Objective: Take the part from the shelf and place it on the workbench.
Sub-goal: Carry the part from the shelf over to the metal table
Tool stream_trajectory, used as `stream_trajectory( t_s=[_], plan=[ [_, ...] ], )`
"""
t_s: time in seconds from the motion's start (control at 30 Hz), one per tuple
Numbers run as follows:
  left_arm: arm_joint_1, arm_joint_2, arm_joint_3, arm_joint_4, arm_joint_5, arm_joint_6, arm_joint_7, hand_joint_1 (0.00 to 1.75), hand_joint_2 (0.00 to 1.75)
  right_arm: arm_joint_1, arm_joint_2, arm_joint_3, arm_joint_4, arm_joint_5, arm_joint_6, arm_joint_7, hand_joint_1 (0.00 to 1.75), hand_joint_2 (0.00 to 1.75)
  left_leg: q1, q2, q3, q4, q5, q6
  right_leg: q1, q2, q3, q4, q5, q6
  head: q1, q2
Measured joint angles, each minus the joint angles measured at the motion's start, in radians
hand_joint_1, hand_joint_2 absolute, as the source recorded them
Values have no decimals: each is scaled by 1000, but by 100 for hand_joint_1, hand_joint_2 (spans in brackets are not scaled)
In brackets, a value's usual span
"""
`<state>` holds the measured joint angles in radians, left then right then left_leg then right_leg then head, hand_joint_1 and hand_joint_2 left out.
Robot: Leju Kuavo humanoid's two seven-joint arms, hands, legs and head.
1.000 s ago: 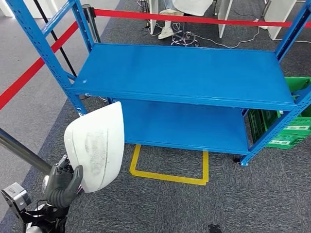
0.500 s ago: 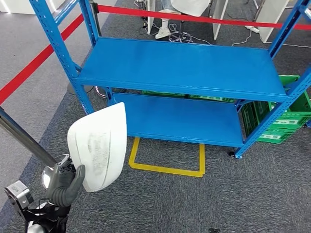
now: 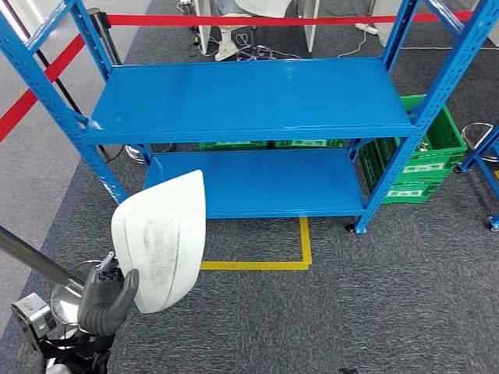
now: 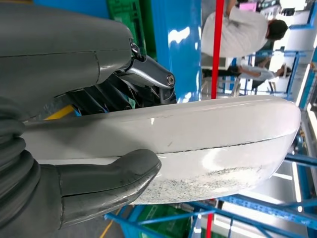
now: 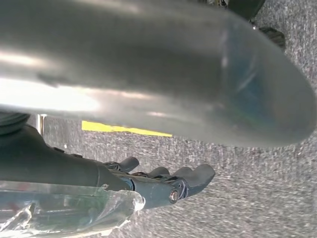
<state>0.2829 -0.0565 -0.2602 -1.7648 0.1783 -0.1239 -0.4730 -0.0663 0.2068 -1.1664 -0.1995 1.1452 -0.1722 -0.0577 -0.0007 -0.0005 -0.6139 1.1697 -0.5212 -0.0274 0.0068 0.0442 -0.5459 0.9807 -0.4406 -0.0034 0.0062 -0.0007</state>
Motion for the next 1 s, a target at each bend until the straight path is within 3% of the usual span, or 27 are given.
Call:
stream_trajectory(
  t_s=[0.07,0.1,0.13,0.2,0.27,0.37,0.4,0.43,0.47,0.53,0.6,0.63,0.7,0.77,0.83,0.9,0.93,0.97,1.0],
  plan=[
    [0,0,0,4,1,-2,0,175,175,-1,0,-1,0,-1,0,0,0,0,1,-35,68,-135,61,13,2,20,-4,1,3,4,1,0],
    [1,0,0,5,2,-2,0,175,175,-2,0,-2,0,-1,0,-1,0,0,2,-50,89,-179,74,18,3,30,-7,3,5,8,1,0],
    [1,0,0,7,3,-3,0,175,175,-2,0,-2,0,-1,-1,-1,0,0,3,-58,99,-202,73,21,3,38,-13,5,8,13,1,0],
    [1,-1,0,9,4,-4,0,175,175,-1,-1,-2,0,-2,-4,0,0,0,6,-46,99,-217,68,23,2,52,-26,8,14,25,0,0],
    [2,-3,-1,10,5,-4,-1,175,175,2,-3,-3,0,-1,-5,-1,0,0,12,-28,98,-224,68,30,4,31,-50,42,-9,37,6,0],
    [5,-4,0,12,7,-4,-2,175,175,1,-4,-3,0,3,-5,-1,0,0,11,4,98,-226,71,36,-2,-29,-134,229,-104,56,21,0],
    [5,-4,0,14,7,-4,-2,175,175,1,-4,-3,0,3,-5,-1,0,0,10,16,99,-225,71,37,-5,-35,-159,286,-123,60,21,0],
    [5,-4,0,16,7,-4,-2,175,175,2,-4,-3,0,4,-5,0,0,0,10,26,99,-225,70,36,-8,-38,-167,309,-124,64,21,0],
    [5,-5,0,18,7,-4,-2,175,175,3,-4,-3,0,4,-5,0,0,0,10,36,101,-225,70,36,-10,-41,-156,292,-106,66,21,0],
    [4,-5,0,20,8,-4,-2,175,175,3,-4,-3,0,3,-5,1,0,0,10,53,104,-222,66,30,-12,-65,-86,161,-41,71,22,0],
    [4,-5,0,21,9,-4,-2,175,175,0,-4,-4,0,3,-4,-1,0,0,4,66,103,-213,61,20,-11,-92,-27,47,-6,64,22,0],
    [4,-5,0,21,9,-5,-3,175,175,-2,-4,-4,0,4,-3,-2,0,0,0,72,101,-210,60,15,-10,-96,-19,28,-5,57,21,0],
    [3,-5,0,21,10,-5,-3,175,175,-2,-4,-4,0,6,-2,-2,0,0,-2,85,98,-207,61,7,-8,-79,-26,30,-3,39,17,0],
    [1,-5,0,21,10,-5,-4,175,175,-1,-4,-4,0,10,-1,-3,0,0,2,67,89,-186,38,-3,-10,-61,-31,29,2,24,16,0],
    [0,-5,0,22,10,-3,-6,175,175,-2,-4,-4,0,16,2,-5,0,0,4,28,44,-85,-26,-9,-12,-41,-37,27,9,13,13,0],
    [1,-5,0,23,10,2,-8,175,175,-3,-4,-4,0,19,4,-9,0,0,4,10,-21,52,-85,-8,-10,-21,-46,27,14,7,11,0],
    [1,-5,0,24,10,5,-9,175,175,-3,-4,-4,0,21,5,-11,0,0,4,8,-38,86,-90,-6,-9,-9,-49,27,17,7,11,0],
    [0,-5,0,24,10,10,-11,175,175,-2,-5,-4,0,23,6,-14,0,0,4,5,-36,82,-73,-3,-9,3,-51,27,20,8,11,0],
    [0,-5,0,24,10,15,-12,175,175,-2,-5,-4,0,26,6,-15,0,0,4,0,-15,40,-41,0,-8,15,-53,27,23,10,11,0]
  ],
)
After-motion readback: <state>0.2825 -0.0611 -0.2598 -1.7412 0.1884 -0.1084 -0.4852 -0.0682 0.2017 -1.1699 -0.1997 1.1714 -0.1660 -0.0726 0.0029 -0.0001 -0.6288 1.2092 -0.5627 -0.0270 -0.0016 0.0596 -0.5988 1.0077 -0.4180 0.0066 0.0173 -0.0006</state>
